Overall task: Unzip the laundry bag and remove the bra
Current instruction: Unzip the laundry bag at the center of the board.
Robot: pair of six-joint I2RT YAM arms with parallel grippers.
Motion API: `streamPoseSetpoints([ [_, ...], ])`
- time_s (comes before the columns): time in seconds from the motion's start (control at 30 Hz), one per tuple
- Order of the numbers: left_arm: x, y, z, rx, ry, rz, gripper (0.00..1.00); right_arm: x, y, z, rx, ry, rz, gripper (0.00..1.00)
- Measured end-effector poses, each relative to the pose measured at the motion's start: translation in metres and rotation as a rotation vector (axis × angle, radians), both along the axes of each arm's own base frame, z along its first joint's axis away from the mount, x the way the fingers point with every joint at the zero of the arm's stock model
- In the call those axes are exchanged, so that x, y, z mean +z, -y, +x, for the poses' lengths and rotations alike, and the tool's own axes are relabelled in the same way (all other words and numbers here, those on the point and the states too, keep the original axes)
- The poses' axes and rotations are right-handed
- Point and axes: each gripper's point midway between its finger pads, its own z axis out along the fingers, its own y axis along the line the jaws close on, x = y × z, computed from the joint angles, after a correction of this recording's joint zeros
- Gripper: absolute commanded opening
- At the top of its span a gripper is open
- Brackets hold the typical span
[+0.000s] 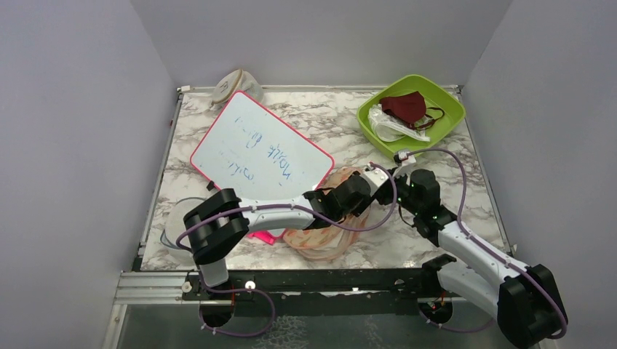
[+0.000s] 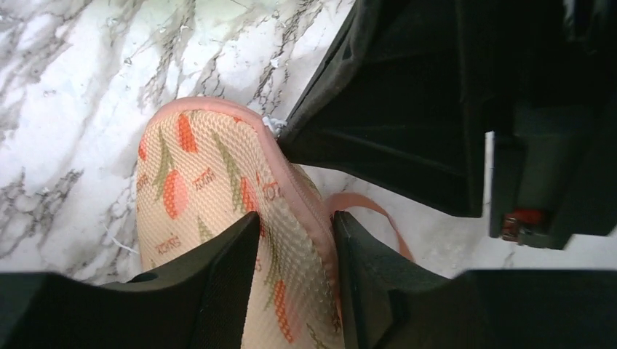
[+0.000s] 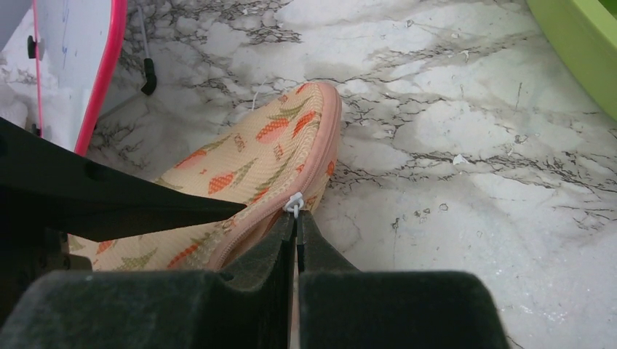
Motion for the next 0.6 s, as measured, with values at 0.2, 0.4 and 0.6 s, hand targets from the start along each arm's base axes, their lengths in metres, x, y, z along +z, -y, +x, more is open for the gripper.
streamPoseSetpoints([
  [0.2,-0.006,-0.003,0.006,0.009,0.031,0.048,0.00,0.004,0.000,0.000,0.000,0.012,0.005,0.01],
  [0.4,0.006,-0.011,0.002,-0.042,0.071,0.062,0.00,0.002,0.001,0.001,-0.006,0.007,0.001,0.01],
  [0.6,0.023,-0.021,-0.019,-0.190,0.109,0.045,0.00,-0.006,-0.002,0.007,0.004,0.000,-0.023,0.01],
])
